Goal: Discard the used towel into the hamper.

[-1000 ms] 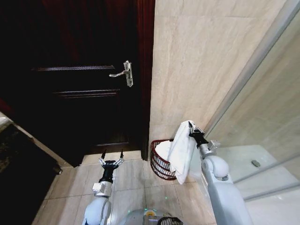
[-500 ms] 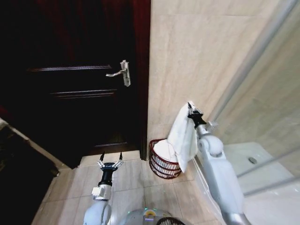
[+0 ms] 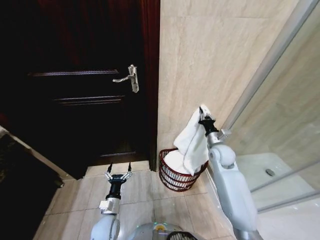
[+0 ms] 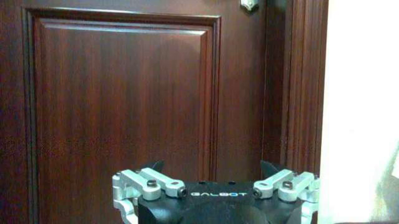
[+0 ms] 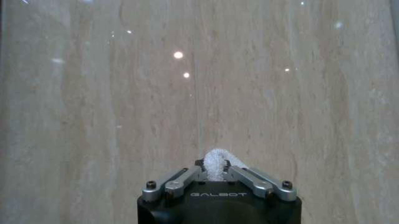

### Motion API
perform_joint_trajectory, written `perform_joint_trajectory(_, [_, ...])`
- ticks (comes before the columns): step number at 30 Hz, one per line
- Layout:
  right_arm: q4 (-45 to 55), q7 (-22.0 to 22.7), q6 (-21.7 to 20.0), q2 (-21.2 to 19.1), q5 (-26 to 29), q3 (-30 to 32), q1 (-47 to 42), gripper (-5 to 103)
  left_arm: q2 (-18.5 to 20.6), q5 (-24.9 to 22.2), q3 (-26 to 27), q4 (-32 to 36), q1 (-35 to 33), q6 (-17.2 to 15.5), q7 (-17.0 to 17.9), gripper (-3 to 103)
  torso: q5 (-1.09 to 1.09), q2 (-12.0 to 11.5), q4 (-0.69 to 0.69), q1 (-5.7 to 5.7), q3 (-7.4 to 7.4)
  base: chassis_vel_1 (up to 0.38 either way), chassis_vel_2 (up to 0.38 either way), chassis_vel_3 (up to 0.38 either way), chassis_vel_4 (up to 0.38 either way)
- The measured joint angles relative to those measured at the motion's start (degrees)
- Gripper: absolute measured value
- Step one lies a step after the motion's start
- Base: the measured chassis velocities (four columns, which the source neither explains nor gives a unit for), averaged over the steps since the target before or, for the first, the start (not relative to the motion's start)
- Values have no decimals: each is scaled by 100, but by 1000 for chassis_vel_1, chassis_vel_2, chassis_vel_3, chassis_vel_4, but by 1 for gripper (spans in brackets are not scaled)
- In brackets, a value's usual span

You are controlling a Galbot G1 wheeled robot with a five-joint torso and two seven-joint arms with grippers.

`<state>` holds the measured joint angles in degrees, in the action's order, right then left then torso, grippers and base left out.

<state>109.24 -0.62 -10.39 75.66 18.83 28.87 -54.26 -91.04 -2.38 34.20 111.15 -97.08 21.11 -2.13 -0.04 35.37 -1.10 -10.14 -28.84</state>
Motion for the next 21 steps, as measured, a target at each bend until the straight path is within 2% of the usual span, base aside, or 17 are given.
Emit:
perform_joint_trajectory(3, [4,-12,-17,-49,7,9,-11,5,10,-12,-2,-19,23,62,0,100,7,2,3,-1,-2,0,0,0,0])
perform_joint_trajectory(9, [101,138,-206,-137,104,-61,228,5,80,-113,65,68,-31,122,15,100,3,-9,2,4,5,0,0,0,0])
perform_joint_trajectory(21, [154,158,-320,-215,117,16,104,5,112,-133,49,19,42,194,84,100,4,-263,5,112,151,0,0,0,0])
